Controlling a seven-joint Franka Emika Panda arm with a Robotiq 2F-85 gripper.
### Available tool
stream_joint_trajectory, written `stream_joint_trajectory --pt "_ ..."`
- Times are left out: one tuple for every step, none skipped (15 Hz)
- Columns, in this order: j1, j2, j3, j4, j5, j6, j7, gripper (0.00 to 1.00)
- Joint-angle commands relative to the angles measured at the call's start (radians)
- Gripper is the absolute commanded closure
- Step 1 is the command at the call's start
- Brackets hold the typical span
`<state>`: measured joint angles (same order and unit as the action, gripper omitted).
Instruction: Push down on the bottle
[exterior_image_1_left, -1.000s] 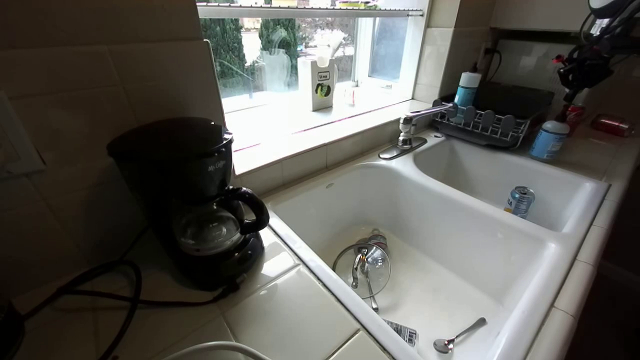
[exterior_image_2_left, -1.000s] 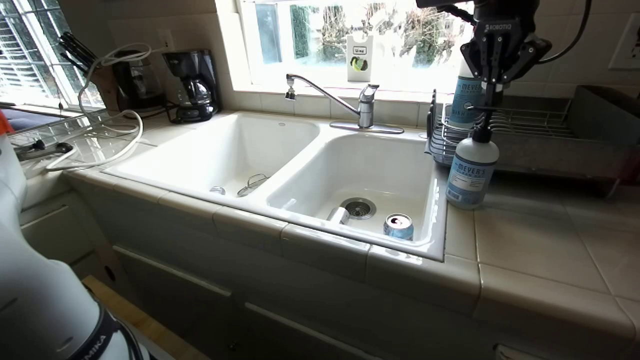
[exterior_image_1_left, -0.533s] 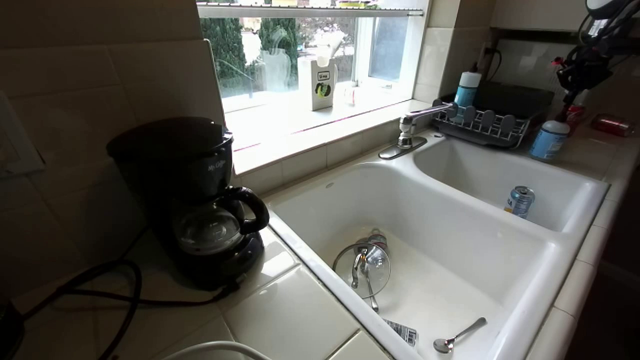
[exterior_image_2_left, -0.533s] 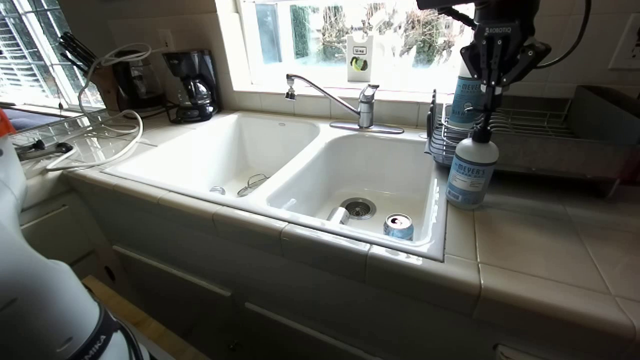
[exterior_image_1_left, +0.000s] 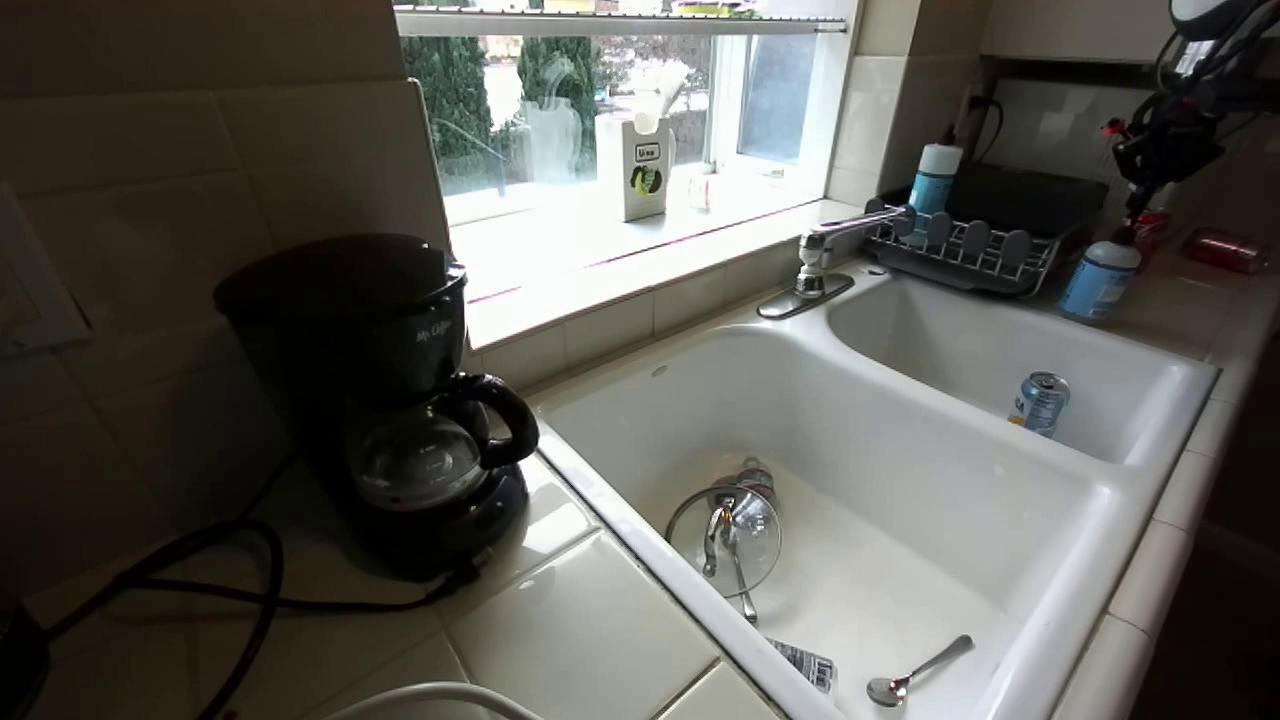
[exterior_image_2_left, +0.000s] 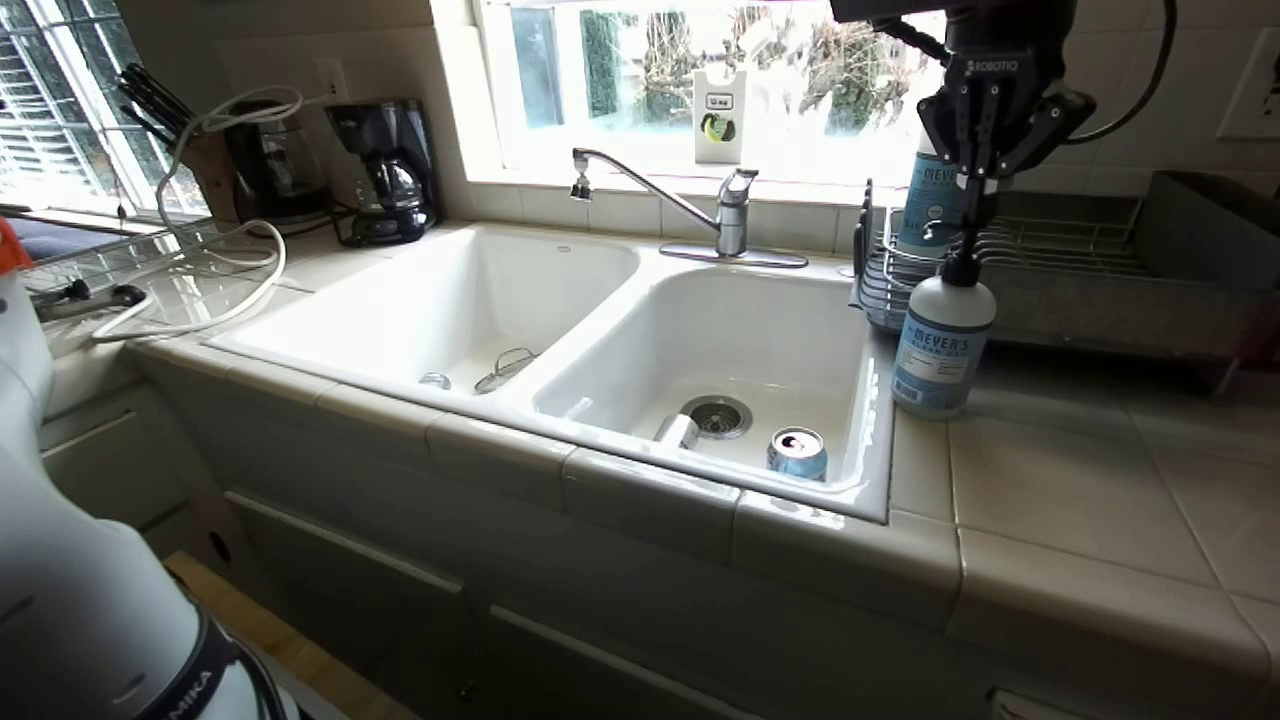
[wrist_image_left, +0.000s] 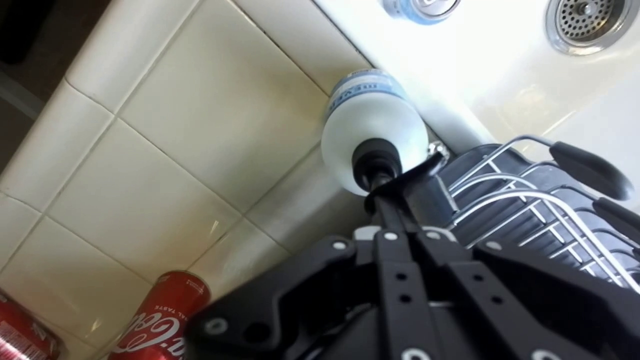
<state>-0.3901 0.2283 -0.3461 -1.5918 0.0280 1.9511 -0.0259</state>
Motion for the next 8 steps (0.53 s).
stream_joint_trajectory --pt "-0.016 0.049 0.006 -0.020 0.023 -0.031 0.005 1.00" --pt "-0.017 0.055 0.007 -0.026 0.027 -0.033 0.006 1.00" --pt "-0.016 0.060 0.007 -0.032 0.024 -0.030 0.011 1.00" --pt "-0.015 0.064 0.008 -0.038 0.021 -0.028 0.013 1.00" --pt "-0.013 0.067 0.007 -0.042 0.016 -0.022 0.019 1.00" --pt "-0.012 0.070 0.006 -0.046 0.010 -0.019 0.025 1.00" --pt "-0.012 0.071 0.005 -0.046 0.008 -0.019 0.028 1.00" --pt "-0.013 0.072 0.005 -0.046 0.008 -0.018 0.030 1.00"
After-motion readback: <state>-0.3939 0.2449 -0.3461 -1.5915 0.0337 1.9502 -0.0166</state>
